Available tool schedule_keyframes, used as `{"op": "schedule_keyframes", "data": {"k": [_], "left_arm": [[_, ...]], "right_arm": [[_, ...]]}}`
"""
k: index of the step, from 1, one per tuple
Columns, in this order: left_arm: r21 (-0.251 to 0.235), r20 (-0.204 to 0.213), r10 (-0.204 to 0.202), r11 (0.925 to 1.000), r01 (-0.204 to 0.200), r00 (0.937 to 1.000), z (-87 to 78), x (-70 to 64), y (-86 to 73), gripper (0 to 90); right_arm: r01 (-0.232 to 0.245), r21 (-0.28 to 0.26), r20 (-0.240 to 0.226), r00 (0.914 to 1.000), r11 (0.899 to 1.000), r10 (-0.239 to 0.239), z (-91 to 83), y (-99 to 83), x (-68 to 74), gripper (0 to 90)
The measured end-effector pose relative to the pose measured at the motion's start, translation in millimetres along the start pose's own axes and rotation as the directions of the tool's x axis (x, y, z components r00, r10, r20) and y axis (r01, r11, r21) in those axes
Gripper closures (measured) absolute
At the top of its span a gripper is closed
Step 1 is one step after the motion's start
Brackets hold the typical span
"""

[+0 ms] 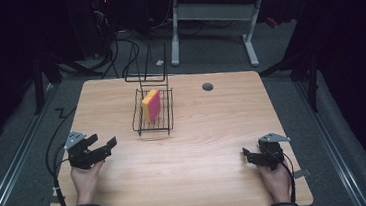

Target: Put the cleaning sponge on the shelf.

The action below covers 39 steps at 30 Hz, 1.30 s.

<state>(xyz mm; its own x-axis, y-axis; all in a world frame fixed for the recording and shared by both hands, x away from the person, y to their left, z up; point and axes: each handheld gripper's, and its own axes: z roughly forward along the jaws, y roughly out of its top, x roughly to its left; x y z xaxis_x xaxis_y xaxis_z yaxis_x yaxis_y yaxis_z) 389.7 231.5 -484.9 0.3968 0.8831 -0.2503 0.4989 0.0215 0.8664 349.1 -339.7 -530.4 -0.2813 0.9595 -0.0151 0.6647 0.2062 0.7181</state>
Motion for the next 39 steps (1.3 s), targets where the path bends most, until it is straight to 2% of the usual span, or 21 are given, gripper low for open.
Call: {"op": "schedule_keyframes", "data": {"k": [13,28,36,39], "left_arm": [[0.056,-0.029,0.009,0.9984,-0.007,0.9995,13.5,3.6,-8.7,19.9],[0.097,-0.057,0.020,0.9951,-0.015,0.9982,29.4,5.0,-14.0,20.1],[0.142,-0.073,0.055,0.9888,-0.044,0.9958,41.9,3.4,-17.2,20.6],[0.145,-0.079,0.066,0.9879,-0.054,0.9947,46.0,1.7,-17.7,20.6]], "right_arm": [[-0.002,0.000,0.001,1.0000,1.000,0.002,0.0,0.0,0.1,26.0],[0.000,0.000,0.001,1.0000,1.000,0.000,0.0,0.0,0.0,26.0],[0.001,-0.001,0.000,1.0000,1.000,-0.001,0.1,0.0,-0.1,26.0],[0.000,0.000,0.000,1.0000,1.000,0.000,0.0,0.0,0.0,26.0]]}}
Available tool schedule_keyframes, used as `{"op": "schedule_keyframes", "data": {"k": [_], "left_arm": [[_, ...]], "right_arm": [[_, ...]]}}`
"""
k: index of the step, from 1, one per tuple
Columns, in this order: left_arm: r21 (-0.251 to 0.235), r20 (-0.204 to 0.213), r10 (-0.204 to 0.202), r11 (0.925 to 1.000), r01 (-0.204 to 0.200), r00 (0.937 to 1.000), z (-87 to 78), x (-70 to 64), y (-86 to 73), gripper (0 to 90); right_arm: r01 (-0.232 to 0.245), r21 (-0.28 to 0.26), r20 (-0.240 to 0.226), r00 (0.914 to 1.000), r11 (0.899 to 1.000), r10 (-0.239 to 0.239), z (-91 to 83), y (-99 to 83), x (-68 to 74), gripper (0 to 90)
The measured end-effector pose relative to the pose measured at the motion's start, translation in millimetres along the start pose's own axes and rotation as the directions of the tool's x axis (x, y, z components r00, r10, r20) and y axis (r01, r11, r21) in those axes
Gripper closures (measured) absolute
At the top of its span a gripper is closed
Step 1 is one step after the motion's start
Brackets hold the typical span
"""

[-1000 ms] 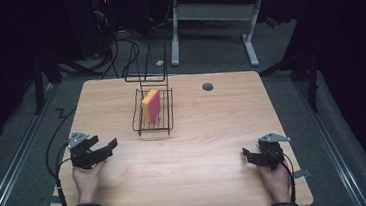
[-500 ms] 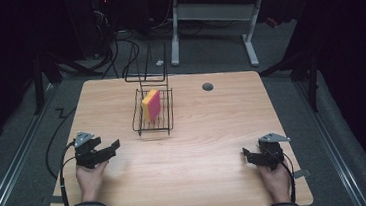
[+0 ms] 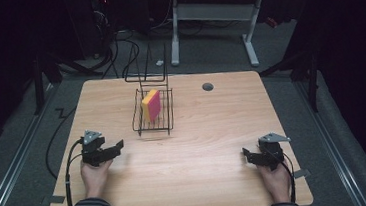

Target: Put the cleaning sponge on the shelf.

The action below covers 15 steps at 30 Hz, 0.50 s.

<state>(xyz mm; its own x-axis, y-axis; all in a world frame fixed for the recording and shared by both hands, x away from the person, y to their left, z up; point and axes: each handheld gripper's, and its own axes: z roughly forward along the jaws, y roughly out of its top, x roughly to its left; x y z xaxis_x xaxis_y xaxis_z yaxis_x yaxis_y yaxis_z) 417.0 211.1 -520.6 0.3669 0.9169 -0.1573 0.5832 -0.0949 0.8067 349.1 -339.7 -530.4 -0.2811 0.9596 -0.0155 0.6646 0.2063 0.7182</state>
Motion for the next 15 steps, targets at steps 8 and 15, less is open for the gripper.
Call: {"op": "schedule_keyframes", "data": {"k": [8,15], "left_arm": [[0.023,-0.008,0.015,0.9996,-0.015,0.9998,9.2,-1.9,-0.9,20.8],[0.029,-0.018,0.027,0.9992,-0.027,0.9995,15.1,-5.2,-0.9,21.2]], "right_arm": [[0.000,0.000,0.000,1.0000,1.000,0.000,0.0,0.0,0.0,26.0],[0.001,-0.001,-0.001,1.0000,1.000,-0.001,0.0,0.0,0.0,26.0]]}}
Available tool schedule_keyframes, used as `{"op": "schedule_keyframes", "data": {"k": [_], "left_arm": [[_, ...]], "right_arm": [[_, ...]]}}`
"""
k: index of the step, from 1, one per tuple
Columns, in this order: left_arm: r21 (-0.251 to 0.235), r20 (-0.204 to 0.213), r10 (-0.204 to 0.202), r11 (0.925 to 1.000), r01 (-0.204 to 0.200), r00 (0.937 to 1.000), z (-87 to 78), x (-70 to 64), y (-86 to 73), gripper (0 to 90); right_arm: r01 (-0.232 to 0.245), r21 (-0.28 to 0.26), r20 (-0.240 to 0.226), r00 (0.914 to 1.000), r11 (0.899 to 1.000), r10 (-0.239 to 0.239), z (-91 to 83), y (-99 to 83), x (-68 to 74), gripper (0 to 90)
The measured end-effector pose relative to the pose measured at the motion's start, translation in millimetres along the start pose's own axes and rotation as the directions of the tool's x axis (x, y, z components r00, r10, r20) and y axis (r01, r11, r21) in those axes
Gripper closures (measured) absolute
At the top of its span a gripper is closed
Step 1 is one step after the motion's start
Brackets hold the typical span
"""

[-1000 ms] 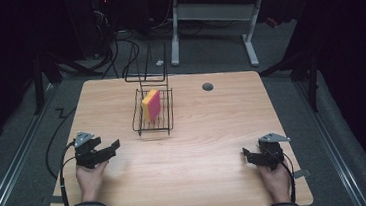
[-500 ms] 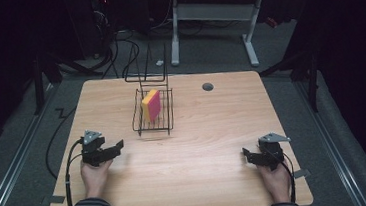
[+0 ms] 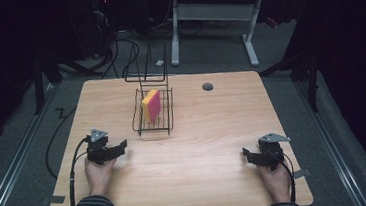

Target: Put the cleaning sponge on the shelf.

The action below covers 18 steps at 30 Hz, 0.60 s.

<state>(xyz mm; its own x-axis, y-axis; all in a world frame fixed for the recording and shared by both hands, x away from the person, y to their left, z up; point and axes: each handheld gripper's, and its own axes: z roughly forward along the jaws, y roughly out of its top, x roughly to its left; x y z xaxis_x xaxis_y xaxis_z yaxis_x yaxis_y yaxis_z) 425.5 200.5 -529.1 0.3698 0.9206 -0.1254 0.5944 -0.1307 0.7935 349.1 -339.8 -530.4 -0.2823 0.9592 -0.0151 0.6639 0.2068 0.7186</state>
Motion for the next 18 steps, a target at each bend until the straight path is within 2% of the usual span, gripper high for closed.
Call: {"op": "schedule_keyframes", "data": {"k": [18], "left_arm": [[0.028,-0.026,0.016,0.9995,-0.015,0.9995,7.5,-0.8,-2.1,21.4]], "right_arm": [[0.000,0.000,0.000,1.0000,1.000,0.000,0.0,0.0,0.0,26.0]]}}
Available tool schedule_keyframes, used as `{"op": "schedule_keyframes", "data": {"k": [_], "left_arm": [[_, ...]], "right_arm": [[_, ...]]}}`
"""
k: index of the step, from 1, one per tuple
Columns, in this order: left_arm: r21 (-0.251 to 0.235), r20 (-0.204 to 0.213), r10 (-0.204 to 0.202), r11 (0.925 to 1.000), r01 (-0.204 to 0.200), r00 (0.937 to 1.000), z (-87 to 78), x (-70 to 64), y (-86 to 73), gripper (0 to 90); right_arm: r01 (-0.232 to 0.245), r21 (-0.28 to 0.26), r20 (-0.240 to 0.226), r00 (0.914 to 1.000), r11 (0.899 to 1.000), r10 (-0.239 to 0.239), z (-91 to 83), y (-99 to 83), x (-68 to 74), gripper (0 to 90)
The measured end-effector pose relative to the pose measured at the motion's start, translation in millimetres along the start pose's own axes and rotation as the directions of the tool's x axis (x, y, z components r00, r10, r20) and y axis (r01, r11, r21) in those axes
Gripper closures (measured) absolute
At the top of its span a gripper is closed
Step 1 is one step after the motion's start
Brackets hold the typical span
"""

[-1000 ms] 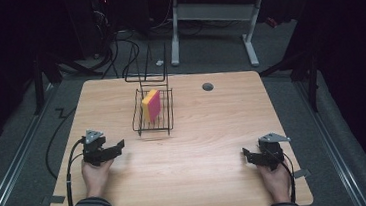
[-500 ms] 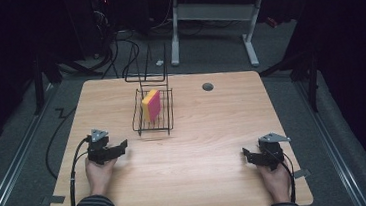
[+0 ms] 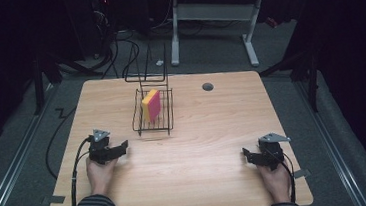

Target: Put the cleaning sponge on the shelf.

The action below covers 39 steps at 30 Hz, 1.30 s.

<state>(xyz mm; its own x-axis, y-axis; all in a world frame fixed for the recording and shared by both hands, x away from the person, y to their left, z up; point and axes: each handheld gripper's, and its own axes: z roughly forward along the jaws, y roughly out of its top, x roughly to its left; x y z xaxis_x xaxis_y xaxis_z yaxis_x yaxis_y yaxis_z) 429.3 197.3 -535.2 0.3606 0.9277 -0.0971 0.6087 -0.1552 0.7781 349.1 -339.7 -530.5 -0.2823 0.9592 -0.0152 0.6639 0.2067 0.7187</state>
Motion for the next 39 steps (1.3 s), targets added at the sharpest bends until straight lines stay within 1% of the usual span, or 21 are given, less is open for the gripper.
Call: {"op": "schedule_keyframes", "data": {"k": [3,4,6,7,8,10,12,14,18,27,39], "left_arm": [[0.006,-0.005,0.004,1.0000,-0.004,1.0000,0.4,-0.7,0.1,21.6],[0.022,-0.005,0.009,0.9997,-0.009,0.9999,1.6,-1.2,0.6,21.5],[0.052,-0.020,0.026,0.9984,-0.025,0.9995,4.6,-3.5,1.7,21.0],[0.068,-0.031,0.050,0.9965,-0.048,0.9983,6.2,-5.7,2.4,20.7],[0.075,-0.040,0.065,0.9953,-0.061,0.9971,6.8,-7.5,2.6,20.3],[0.076,-0.049,0.074,0.9946,-0.070,0.9960,7.5,-8.9,2.6,20.1],[0.074,-0.043,0.066,0.9953,-0.063,0.9969,7.2,-8.2,2.6,20.6],[0.076,-0.049,0.073,0.9947,-0.069,0.9961,7.4,-8.8,2.5,20.6],[0.077,-0.050,0.072,0.9947,-0.068,0.9961,7.2,-9.0,2.4,20.2],[0.071,-0.053,0.059,0.9959,-0.055,0.9968,5.4,-9.3,0.8,21.3],[0.070,-0.057,0.061,0.9959,-0.057,0.9965,5.0,-9.5,0.4,22.3]], "right_arm": [[0.000,0.000,0.000,1.0000,1.000,0.000,0.0,0.0,0.0,26.0],[0.000,0.000,0.001,1.0000,1.000,0.000,0.0,0.0,0.0,26.0],[-0.001,0.001,0.001,1.0000,1.000,0.001,0.0,0.0,0.0,26.0],[0.000,0.001,0.001,1.0000,1.000,0.000,0.0,0.0,0.0,26.0],[-0.003,0.001,0.001,1.0000,1.000,0.003,-0.1,-0.1,0.1,26.0],[-0.003,0.001,0.002,1.0000,1.000,0.003,-0.1,-0.1,0.2,26.0],[0.001,0.000,0.002,1.0000,1.000,-0.001,-0.1,0.0,-0.1,26.0],[-0.003,0.001,0.001,1.0000,1.000,0.003,-0.1,-0.1,0.2,26.0],[-0.001,0.001,0.001,1.0000,1.000,0.001,-0.1,-0.1,0.0,26.0],[-0.003,0.001,0.001,1.0000,1.000,0.003,-0.1,-0.1,0.1,26.0],[-0.001,0.001,0.000,1.0000,1.000,0.001,-0.1,-0.1,0.0,26.0]]}}
